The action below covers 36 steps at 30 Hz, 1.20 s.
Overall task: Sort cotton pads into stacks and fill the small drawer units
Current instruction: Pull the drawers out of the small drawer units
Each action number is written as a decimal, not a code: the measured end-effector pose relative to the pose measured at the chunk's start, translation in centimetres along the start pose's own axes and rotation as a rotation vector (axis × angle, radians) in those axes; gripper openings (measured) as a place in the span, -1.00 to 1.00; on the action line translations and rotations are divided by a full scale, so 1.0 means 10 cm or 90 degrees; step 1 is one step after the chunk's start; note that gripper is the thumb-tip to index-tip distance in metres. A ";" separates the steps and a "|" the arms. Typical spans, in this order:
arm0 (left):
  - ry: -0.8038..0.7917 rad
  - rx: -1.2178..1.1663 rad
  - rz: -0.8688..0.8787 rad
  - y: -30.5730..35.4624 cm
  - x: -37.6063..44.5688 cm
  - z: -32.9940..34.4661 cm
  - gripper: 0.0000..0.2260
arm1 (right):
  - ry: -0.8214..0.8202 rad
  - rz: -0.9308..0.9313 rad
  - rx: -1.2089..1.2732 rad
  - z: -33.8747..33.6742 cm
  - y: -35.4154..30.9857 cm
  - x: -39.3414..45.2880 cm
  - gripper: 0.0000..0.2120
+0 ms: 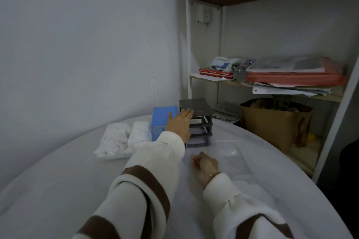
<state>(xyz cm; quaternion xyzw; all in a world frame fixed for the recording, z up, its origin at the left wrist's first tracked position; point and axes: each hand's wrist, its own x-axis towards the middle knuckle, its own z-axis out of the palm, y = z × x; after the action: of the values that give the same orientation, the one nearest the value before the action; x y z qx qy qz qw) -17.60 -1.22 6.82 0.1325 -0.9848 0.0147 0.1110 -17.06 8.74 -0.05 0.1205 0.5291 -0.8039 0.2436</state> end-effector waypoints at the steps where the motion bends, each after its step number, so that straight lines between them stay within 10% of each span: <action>1: -0.004 0.002 -0.003 0.01 0.00 -0.01 -0.33 | 0.003 0.000 0.005 0.00 0.01 -0.05 -0.80; 17: -0.009 0.167 -0.041 0.14 -0.21 -0.01 -0.28 | -0.002 0.036 0.089 -0.32 0.17 -0.63 -0.75; 20: -0.003 0.102 -0.034 0.18 -0.34 -0.04 -0.31 | -0.011 0.014 0.086 -0.37 0.17 -0.73 -0.66; 23: 0.002 -0.004 -0.036 0.14 -0.55 -0.04 -0.35 | 0.015 -0.011 0.052 -0.39 0.17 -0.81 -0.98; 29: -0.008 -0.220 -0.061 -0.07 -1.01 0.05 -0.48 | 0.095 -0.084 -0.029 -0.39 0.23 -0.87 -0.74; 36: -0.057 -0.257 -0.117 -0.17 -1.55 0.20 -0.60 | 0.125 -0.484 -0.511 -0.56 0.03 -0.86 -0.82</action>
<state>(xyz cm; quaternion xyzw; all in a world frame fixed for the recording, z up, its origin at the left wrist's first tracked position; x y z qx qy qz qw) -3.06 1.03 1.39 0.1974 -0.9556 -0.1985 0.0924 -9.91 16.03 1.32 -0.1069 0.8200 -0.5555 -0.0872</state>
